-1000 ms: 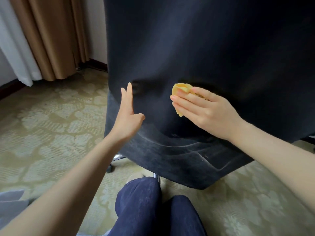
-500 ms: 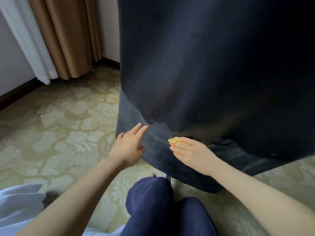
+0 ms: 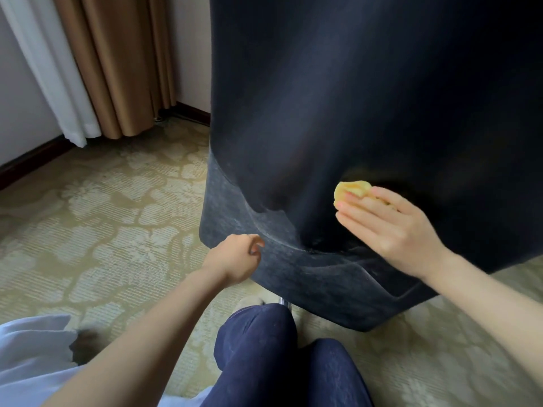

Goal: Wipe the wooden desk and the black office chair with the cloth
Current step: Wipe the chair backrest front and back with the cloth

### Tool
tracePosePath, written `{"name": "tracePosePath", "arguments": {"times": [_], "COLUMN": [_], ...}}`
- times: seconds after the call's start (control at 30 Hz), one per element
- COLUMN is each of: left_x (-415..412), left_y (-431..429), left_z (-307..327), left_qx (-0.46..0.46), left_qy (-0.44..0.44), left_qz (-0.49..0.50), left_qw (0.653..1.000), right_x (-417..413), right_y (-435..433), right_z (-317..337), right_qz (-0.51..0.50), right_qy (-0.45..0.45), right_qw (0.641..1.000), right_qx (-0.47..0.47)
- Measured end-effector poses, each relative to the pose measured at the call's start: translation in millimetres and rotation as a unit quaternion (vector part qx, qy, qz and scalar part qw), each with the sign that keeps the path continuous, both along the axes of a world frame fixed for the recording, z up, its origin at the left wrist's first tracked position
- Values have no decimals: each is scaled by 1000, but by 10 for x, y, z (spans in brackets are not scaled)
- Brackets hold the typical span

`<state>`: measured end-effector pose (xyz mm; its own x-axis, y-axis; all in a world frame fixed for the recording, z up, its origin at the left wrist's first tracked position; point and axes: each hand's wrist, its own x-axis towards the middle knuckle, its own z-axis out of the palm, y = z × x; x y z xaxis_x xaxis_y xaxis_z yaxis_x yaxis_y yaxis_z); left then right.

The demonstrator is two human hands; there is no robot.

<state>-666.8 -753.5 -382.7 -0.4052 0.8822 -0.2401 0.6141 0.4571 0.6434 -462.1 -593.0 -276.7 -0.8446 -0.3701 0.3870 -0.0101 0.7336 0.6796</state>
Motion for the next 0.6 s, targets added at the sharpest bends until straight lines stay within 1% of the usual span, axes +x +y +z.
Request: {"name": "tracePosePath", "arguments": {"times": [0.1,0.2,0.3,0.4,0.5,0.6], "left_x": [8,-23,-86,-166,-248,-291], "left_y": [8,-9,-32,-59,-76,-73], "left_z": [45,78,101,88,40,2], "left_qx": [18,30,43,46,48,45], "left_qy": [-5,2,10,17,9,5], "left_qz": [12,27,50,75,91,102], "left_qw": [1000,999,998,996,995,994], "right_x": [-220,-547,-912,-1208,-1414,-1488], "right_y": [-24,-72,-122,-122,-125,-165], "right_z": [245,367,308,71,-269,-599], "right_qz": [14,33,34,5,-24,-53], "right_qy": [29,62,85,92,66,-9], "right_qw": [999,997,996,996,997,998], "right_qx": [33,35,19,21,15,14]}}
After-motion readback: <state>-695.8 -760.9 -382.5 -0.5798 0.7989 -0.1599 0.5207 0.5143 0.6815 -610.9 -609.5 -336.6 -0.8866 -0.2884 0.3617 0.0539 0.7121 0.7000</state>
